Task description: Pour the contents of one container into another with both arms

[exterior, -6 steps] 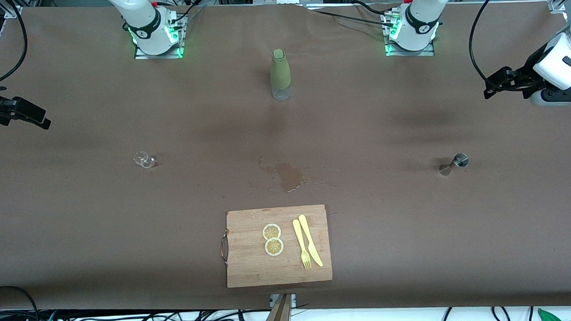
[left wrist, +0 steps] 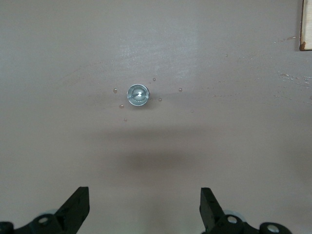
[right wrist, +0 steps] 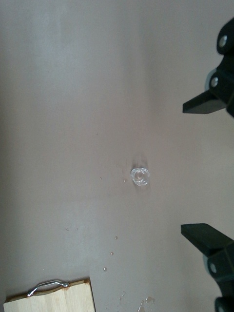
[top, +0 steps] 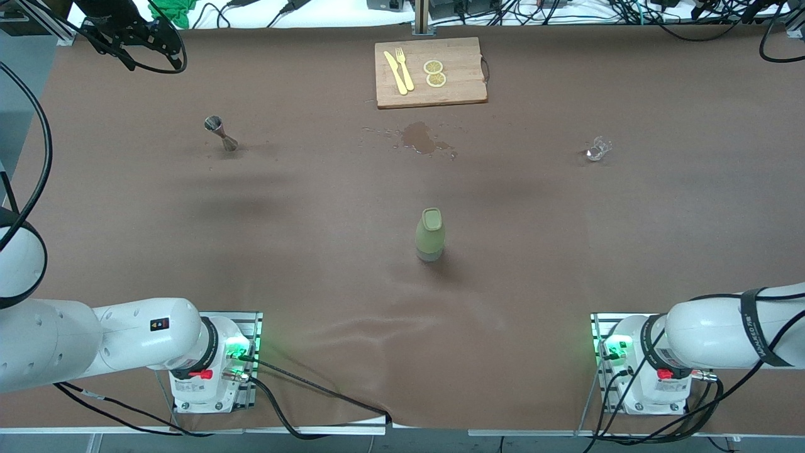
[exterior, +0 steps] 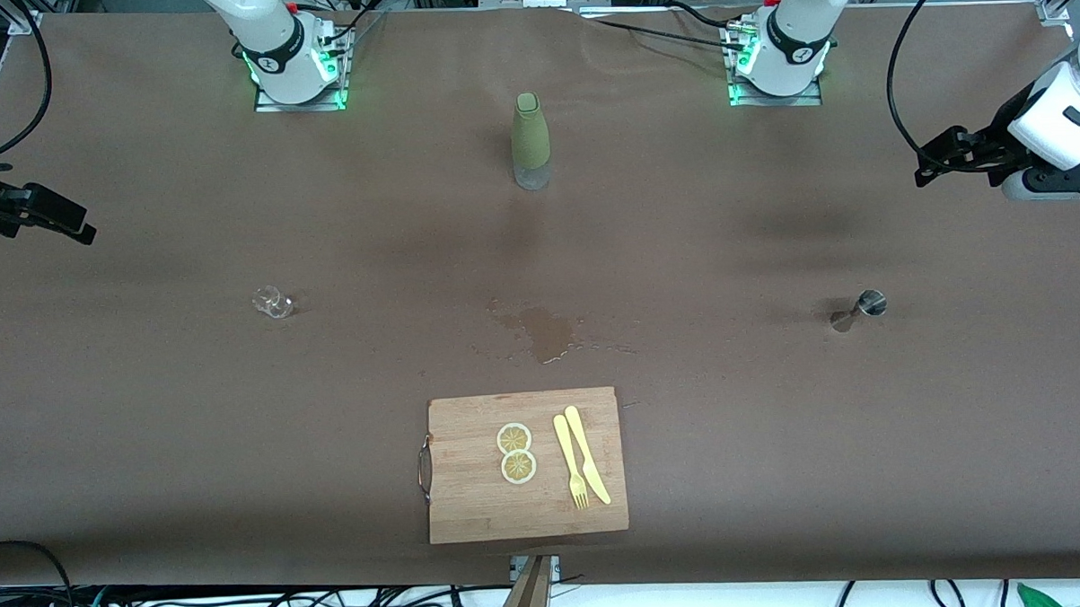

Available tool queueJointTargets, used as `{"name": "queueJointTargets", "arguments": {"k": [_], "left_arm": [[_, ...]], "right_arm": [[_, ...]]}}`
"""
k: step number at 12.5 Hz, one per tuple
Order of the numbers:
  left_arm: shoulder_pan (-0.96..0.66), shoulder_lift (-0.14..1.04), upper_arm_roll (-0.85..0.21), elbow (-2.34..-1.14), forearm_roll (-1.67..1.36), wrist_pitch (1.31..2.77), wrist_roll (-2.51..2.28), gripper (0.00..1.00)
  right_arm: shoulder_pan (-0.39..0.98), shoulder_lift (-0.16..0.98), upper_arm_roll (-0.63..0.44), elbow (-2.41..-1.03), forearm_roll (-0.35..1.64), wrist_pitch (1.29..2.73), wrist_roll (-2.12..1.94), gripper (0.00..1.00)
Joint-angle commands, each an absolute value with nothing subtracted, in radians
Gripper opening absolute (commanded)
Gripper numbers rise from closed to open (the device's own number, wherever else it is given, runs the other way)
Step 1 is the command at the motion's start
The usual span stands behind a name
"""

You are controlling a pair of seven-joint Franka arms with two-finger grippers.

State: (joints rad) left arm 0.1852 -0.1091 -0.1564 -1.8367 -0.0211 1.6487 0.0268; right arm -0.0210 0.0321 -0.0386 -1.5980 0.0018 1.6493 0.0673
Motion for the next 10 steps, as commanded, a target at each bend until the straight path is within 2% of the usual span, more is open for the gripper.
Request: {"name": "queueJointTargets", "arguments": {"k": [1,10], "left_arm": [[0.192,-0.117,-0.164,-1.835,-0.029,1.644,0.018,1.0],[0.187,-0.118,-0.178,-1.836,-0.031,1.638,-0.002,1.0]], "right_arm": [[-0.021,0.026,-0.038,-1.603,0.012,1.657,0.054,1.0],[-0.021,0.026,-0.038,-1.603,0.012,1.657,0.054,1.0]]}}
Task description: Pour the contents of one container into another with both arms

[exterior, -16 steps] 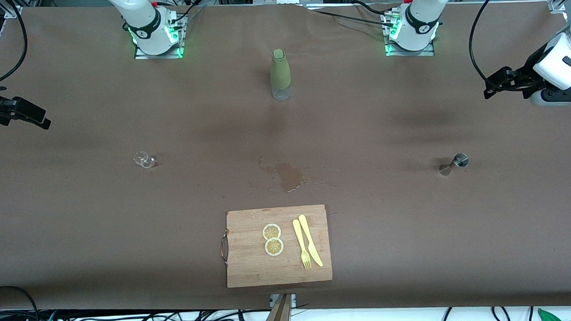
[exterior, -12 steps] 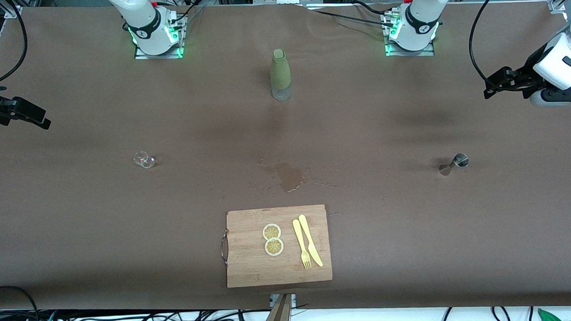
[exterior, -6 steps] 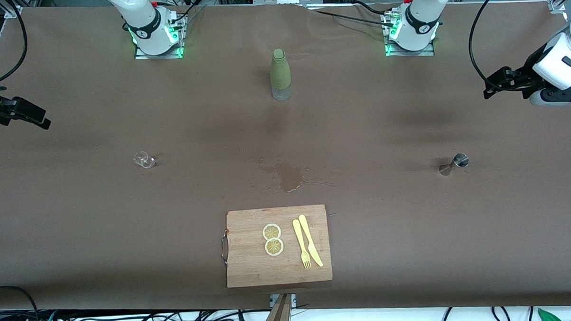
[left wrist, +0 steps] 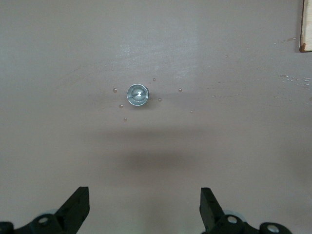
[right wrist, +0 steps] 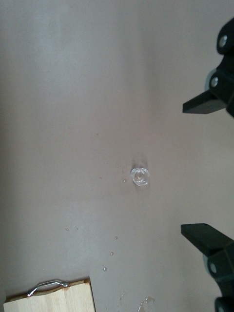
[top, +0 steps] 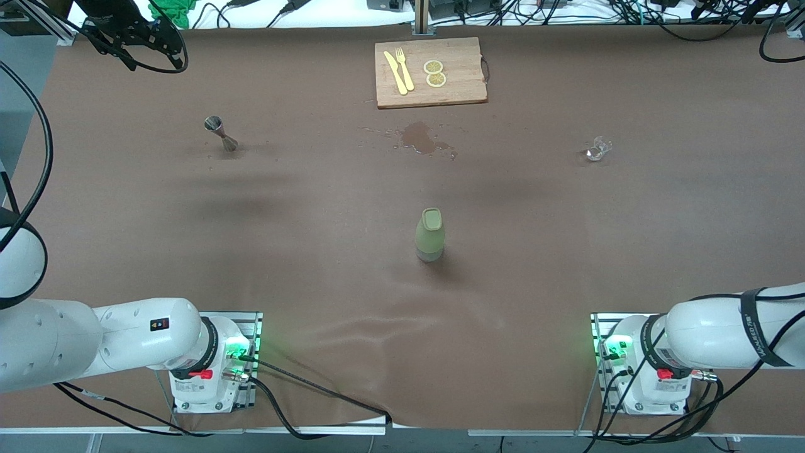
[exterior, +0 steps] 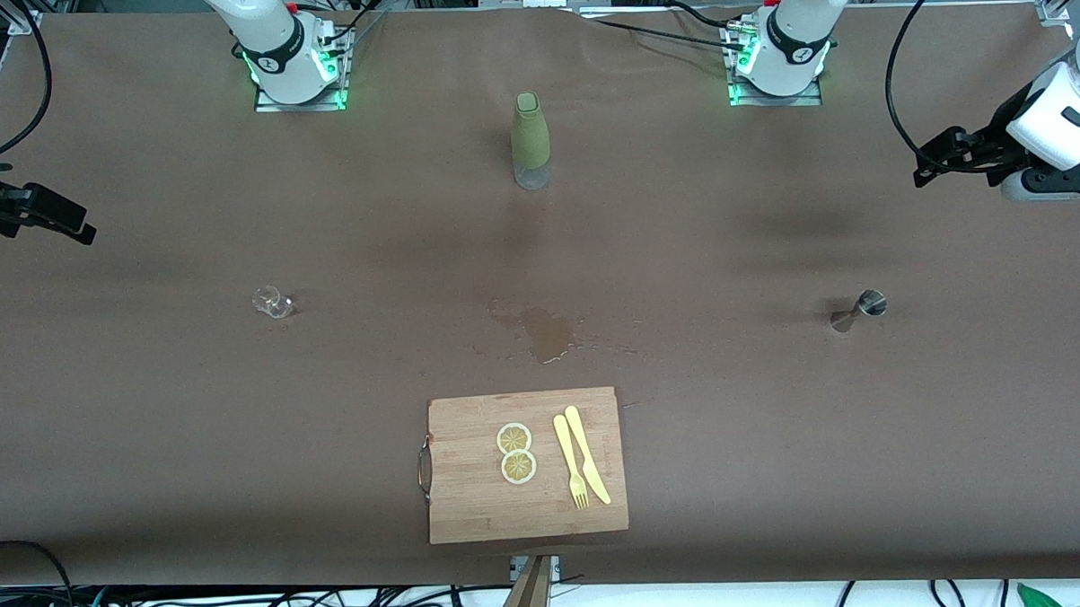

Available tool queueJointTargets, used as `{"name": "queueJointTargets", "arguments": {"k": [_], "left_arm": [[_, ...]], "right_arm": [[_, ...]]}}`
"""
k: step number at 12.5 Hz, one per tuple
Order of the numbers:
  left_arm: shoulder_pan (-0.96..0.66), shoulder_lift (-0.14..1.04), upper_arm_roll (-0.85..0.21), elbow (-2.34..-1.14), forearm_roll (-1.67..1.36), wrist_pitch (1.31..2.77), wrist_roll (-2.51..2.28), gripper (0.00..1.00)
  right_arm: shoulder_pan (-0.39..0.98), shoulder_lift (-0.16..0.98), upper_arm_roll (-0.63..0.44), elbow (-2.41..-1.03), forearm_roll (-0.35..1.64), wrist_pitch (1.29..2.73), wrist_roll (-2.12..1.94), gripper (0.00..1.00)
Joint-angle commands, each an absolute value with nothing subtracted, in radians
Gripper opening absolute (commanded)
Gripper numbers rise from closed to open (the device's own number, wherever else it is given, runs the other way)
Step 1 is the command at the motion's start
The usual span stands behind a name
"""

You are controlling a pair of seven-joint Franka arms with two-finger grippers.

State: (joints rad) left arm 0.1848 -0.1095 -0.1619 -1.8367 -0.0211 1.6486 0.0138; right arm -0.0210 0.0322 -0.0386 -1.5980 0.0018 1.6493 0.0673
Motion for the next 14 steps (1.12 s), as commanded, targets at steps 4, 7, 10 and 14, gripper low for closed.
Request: {"name": "queueJointTargets", "arguments": {"k": [4,7,10,14], "left_arm": [[0.189,-0.114,-0.179,-1.836,-0.038,1.641,-0.002,1.0],[0.19,-0.109,-0.178,-1.836,-0.041,1.646,-0.003,1.0],[0.202,-0.11,-0.176,-1.839,-0.041,1.643,0.002,1.0],[0.206,-0.106,-0.176,-1.838,-0.043,1.652,0.015,1.0]], "right_arm": [[-0.021,0.026,-0.038,-1.603,0.014,1.657,0.054,1.0],[-0.021,0.026,-0.038,-1.603,0.012,1.657,0.054,1.0],[-0.021,0.026,-0.038,-1.601,0.012,1.655,0.054,1.0],[-0.021,0.028,-0.038,-1.601,0.014,1.655,0.054,1.0]]}}
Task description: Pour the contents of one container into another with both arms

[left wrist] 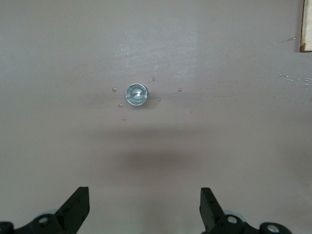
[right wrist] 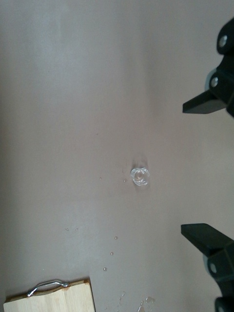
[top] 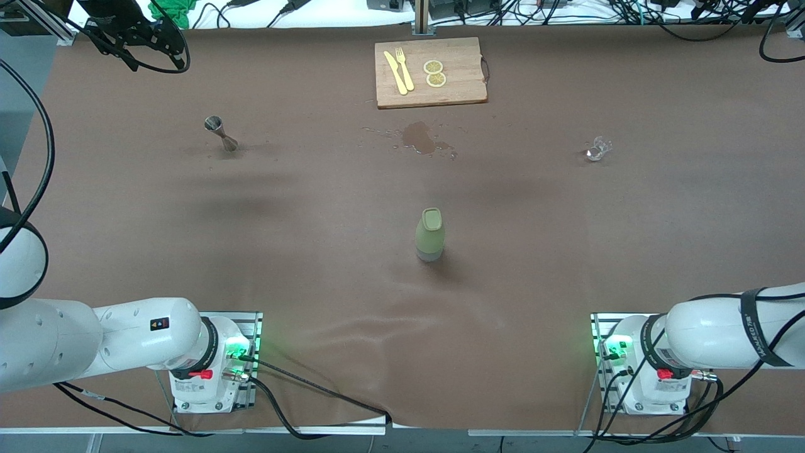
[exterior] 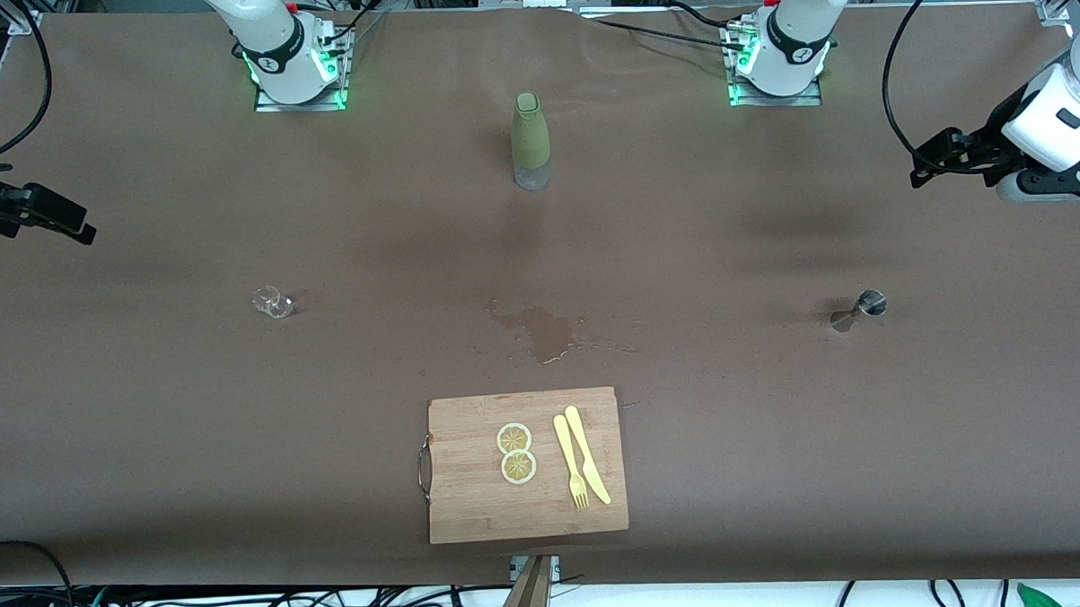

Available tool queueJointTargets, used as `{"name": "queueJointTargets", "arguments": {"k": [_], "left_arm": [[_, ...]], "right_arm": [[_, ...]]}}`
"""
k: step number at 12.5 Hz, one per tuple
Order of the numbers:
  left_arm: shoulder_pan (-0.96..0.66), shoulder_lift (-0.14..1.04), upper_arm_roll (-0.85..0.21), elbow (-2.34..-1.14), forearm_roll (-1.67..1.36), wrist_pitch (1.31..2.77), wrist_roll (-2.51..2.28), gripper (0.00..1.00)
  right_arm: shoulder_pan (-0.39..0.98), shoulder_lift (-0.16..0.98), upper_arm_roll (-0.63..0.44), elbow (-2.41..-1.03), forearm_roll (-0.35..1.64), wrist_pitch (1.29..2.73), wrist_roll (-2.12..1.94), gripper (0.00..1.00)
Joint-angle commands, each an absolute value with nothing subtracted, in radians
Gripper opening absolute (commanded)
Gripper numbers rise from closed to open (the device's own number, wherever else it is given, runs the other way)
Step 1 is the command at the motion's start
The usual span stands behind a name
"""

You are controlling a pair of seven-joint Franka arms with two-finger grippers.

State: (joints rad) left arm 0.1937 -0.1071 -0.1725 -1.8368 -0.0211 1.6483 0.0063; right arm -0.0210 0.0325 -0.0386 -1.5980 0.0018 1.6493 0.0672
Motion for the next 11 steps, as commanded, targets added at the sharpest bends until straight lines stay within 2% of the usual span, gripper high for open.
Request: {"name": "queueJointTargets", "arguments": {"k": [1,8,11], "left_arm": [[0.209,-0.106,-0.172,-1.836,-0.043,1.654,0.041,1.0],[0.337,-0.089,-0.172,-1.836,-0.083,1.683,0.397,1.0],[0.38,-0.078,-0.17,-1.836,-0.136,1.683,0.552,1.0]], "right_arm": [[-0.021,0.026,-0.038,-1.601,0.012,1.654,0.054,1.0],[-0.021,0.028,-0.038,-1.601,0.014,1.651,0.055,1.0],[-0.021,0.048,-0.038,-1.6,0.018,1.583,0.028,1.0]]}}
